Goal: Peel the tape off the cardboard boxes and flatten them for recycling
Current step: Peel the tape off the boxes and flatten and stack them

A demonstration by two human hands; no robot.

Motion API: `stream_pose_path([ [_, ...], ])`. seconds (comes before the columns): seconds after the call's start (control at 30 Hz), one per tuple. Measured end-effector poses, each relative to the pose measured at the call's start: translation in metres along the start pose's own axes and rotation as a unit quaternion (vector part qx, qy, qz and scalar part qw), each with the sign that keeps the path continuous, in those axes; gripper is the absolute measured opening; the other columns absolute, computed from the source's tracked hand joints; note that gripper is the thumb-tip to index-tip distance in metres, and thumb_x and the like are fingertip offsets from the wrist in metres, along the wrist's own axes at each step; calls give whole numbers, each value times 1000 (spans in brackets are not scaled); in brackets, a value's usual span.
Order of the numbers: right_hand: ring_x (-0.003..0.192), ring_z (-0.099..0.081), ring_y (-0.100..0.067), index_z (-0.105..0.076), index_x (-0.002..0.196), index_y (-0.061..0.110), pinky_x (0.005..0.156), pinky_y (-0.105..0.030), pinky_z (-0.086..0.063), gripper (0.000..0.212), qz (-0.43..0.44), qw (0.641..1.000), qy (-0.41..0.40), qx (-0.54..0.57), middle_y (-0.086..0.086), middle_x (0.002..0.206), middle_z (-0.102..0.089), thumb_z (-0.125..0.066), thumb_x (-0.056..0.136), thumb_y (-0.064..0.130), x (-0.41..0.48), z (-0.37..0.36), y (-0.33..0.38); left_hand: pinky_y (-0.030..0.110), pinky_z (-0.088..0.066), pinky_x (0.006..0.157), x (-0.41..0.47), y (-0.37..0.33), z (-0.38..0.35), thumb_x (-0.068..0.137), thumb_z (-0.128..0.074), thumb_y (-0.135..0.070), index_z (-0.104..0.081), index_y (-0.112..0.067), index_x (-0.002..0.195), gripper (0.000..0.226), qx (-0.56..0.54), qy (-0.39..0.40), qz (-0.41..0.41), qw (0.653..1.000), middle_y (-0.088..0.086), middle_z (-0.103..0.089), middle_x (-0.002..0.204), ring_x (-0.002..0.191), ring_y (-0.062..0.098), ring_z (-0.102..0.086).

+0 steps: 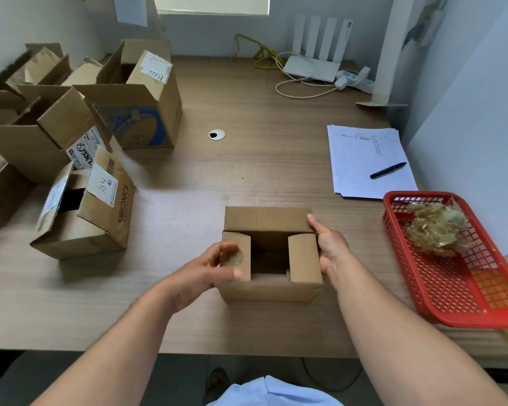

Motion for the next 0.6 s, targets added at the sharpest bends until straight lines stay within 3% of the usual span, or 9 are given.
stream_pose_path([
  [0.07,60,-64,-24,-64,94,10,57,-38,-56,15,0,1000,-5,7,-11,77,-67,-68,87,24,-1,-3,1,30,-23,115,0,8,-3,62,-85,-43,-7,-42,151,119,125,37,30,991,-18,-11,155,143,11,-19],
  [0.13,58,-63,-23,-63,94,10,54,-37,-56,15,3,1000,-8,10,-11,76,-66,-68,87,23,-4,-6,2,37,-7,121,5,13,-6,62,-84,-55,23,-40,148,137,249,12,18,968,-17,20,157,147,10,8],
  [0.23,58,-63,-20,-63,95,10,52,-32,-56,15,14,1000,-15,-3,-10,77,-67,-68,88,23,-7,-7,4,35,-1,121,7,12,-12,55,-78,-64,33,-34,143,145,300,-25,-17,953,-13,30,155,145,8,20],
  [0.3,69,-63,-22,-63,99,7,66,-34,-55,22,47,998,-16,-30,-11,84,-67,-66,89,27,-5,-5,6,33,0,121,6,11,-12,51,-78,-66,34,-34,142,147,302,-29,-16,953,-12,31,155,144,7,21],
  [0.37,83,-58,-21,-59,100,9,74,-32,-48,30,114,983,-30,-144,-7,93,-63,-62,90,37,-7,-4,14,32,0,121,5,10,-11,44,-76,-75,35,-35,141,153,297,-26,-9,955,-13,31,155,144,6,21],
  [0.47,117,-47,-22,-46,128,11,94,-33,-40,68,201,885,-65,-414,-5,123,-49,-65,80,55,-26,-7,22,33,1,121,8,9,-9,32,-72,-85,36,-37,138,159,284,-33,-11,958,-14,31,155,144,6,21],
  [0.53,137,-29,-25,-19,149,13,109,-38,-30,102,201,809,-75,-547,-8,145,-31,-69,73,59,-43,-9,15,34,0,121,10,6,-10,40,-74,-81,36,-34,140,156,278,-54,-18,959,-12,29,156,144,5,20],
  [0.6,141,-20,-26,-1,152,15,112,-39,-26,112,197,760,-82,-614,-8,153,-17,-69,74,56,-55,-8,6,34,-1,121,12,1,-13,51,-73,-73,33,-27,143,148,278,-93,-30,956,-9,27,157,145,7,18],
])
Point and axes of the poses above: each hand's wrist, its own x-axis towards the middle knuckle, its own z-axis out of the back of the hand, y = z × x, the point moved 6 cm from there along x, towards the middle knuckle
